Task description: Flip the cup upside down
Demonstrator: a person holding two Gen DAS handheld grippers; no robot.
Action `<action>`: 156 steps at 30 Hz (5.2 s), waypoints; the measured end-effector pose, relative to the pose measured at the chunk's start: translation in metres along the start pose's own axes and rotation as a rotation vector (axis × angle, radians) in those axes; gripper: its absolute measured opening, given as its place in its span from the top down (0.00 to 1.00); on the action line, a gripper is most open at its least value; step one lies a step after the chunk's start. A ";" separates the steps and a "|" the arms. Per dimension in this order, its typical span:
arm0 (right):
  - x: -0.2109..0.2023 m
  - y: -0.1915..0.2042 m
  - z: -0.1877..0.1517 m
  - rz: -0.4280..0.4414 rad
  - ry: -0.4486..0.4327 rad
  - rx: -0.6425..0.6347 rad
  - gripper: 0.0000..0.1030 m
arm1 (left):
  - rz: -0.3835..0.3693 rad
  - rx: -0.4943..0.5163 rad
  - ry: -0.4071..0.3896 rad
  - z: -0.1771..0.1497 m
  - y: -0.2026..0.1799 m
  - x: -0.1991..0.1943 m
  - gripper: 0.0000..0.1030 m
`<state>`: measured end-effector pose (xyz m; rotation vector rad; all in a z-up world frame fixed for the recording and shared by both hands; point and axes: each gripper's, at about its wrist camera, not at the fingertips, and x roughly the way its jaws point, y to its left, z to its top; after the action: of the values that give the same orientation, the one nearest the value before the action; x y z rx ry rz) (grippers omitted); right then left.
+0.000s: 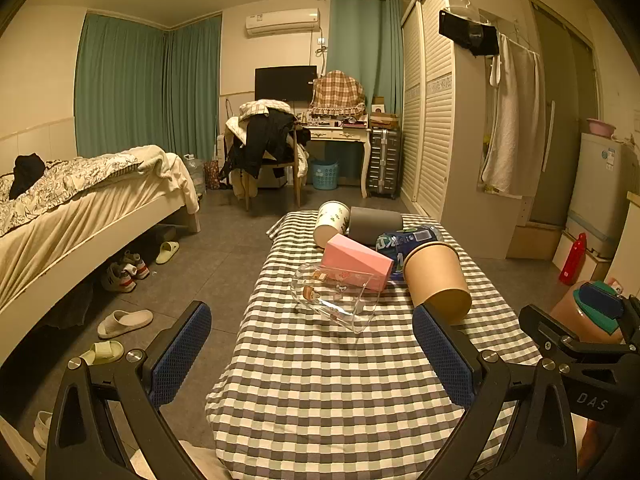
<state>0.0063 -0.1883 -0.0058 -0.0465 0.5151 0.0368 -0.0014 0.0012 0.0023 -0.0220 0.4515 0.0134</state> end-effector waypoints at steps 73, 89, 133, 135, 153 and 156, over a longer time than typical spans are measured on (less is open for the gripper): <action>0.017 0.015 0.017 0.103 0.014 -0.054 0.00 | 0.047 -0.011 0.052 0.005 0.006 0.024 0.00; 0.171 0.056 0.116 0.418 0.183 -0.317 0.02 | 0.234 -0.108 0.106 0.065 0.057 0.123 0.00; 0.144 0.085 0.153 0.290 0.389 -0.323 0.40 | 0.172 -0.111 0.110 0.051 0.072 0.097 0.00; 0.114 0.079 0.145 0.271 0.381 -0.299 0.40 | 0.162 -0.108 0.101 0.049 0.072 0.080 0.00; 0.121 0.059 0.021 0.269 0.509 0.013 0.40 | 0.107 -0.024 0.121 -0.003 0.036 0.047 0.00; 0.136 0.056 0.010 0.250 0.509 0.026 0.41 | 0.111 -0.019 0.139 -0.010 0.033 0.054 0.00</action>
<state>0.1272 -0.1289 -0.0662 0.0360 1.0282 0.2677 0.0425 0.0341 -0.0313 -0.0170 0.5913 0.1261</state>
